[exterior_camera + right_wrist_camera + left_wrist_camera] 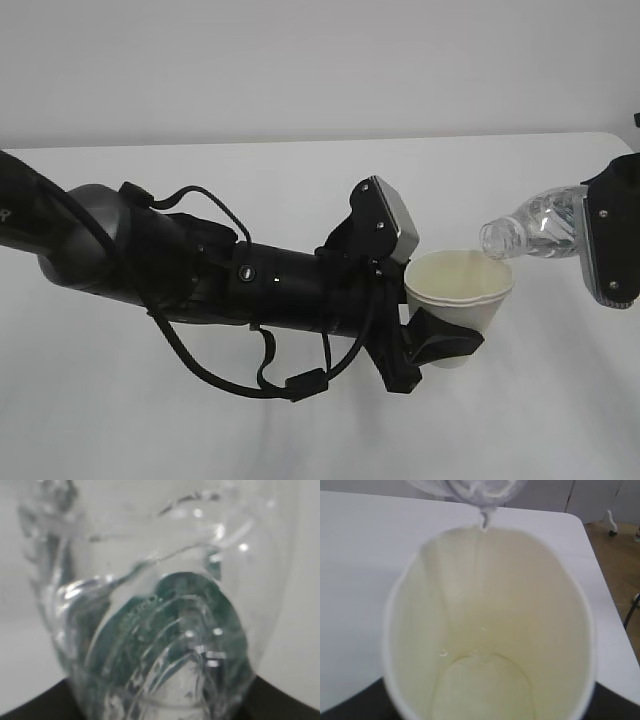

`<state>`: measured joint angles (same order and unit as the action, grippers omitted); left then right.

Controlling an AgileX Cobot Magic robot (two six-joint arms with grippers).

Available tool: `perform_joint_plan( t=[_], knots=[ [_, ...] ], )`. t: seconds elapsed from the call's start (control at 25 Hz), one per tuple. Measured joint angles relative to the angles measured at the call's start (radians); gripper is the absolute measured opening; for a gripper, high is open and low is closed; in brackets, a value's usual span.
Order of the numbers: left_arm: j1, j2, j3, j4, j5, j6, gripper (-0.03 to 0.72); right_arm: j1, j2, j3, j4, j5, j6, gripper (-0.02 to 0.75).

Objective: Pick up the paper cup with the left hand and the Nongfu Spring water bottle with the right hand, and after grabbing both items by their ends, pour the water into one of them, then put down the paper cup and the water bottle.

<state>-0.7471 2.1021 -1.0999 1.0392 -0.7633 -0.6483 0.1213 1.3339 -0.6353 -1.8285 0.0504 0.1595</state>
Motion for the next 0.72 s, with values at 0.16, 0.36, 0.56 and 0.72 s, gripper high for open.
perform_joint_plan(
  t=[0.16,0.36,0.56,0.72],
  knots=[
    [0.0,0.002,0.0,-0.002,0.0,0.0,0.414,0.0,0.0,0.0,0.0,0.002,0.0,0.368],
    [0.0,0.026,0.0,-0.006,-0.012,0.0,0.414,0.0,0.0,0.0,0.0,0.002,0.0,0.367],
    [0.0,0.032,0.0,-0.017,-0.036,0.0,0.414,0.0,0.0,0.0,0.0,0.002,0.0,0.367],
    [0.0,0.032,0.0,-0.02,-0.036,0.0,0.414,0.0,0.0,0.0,0.0,0.002,0.0,0.367]
  ],
)
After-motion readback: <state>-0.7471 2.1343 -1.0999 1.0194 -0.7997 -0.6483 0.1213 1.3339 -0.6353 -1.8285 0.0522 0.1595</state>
